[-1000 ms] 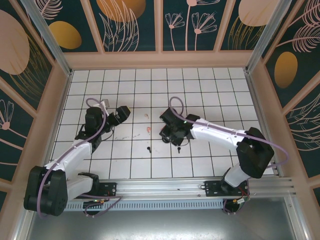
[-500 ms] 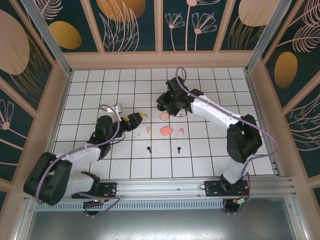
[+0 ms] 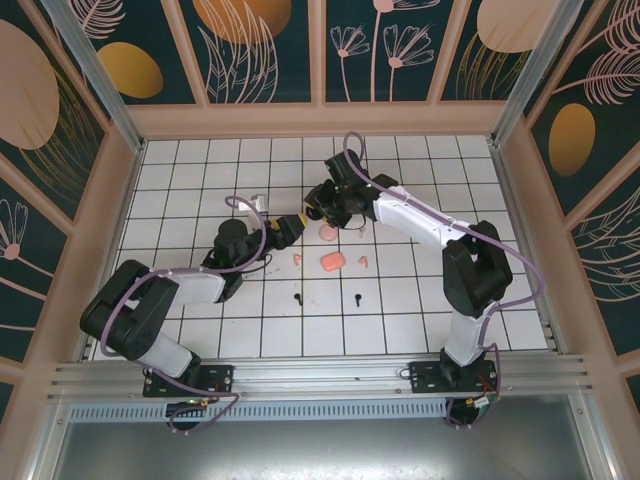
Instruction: Insert the wireless bluetooth earbuds into the charging case
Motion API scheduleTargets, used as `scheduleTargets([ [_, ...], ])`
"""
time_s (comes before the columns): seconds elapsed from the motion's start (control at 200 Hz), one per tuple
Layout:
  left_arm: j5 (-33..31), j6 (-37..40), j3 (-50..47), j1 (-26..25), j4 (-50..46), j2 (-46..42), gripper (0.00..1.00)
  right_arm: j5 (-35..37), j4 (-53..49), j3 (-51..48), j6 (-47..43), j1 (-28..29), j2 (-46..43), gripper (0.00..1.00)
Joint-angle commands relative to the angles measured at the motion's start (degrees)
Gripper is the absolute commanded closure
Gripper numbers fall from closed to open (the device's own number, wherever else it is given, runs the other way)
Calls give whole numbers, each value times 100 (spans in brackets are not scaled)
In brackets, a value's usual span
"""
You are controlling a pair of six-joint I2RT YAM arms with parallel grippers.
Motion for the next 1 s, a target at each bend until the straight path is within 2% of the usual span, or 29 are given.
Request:
scheduleTargets([
  [0.0,58,-30,224,-58,498,260,35,-100,119,185,68,72,30,63],
  [0.355,152,-105,614,-188,742,812,45,-60,33,260,58,95,-8,64],
  [0.681,126,-133,644,-199,805,835,60,-27,21,220,43,98,-56,63],
  [0.996,125,-171,684,-208,834,914,67,-65,66,189,36,120,-87,64],
])
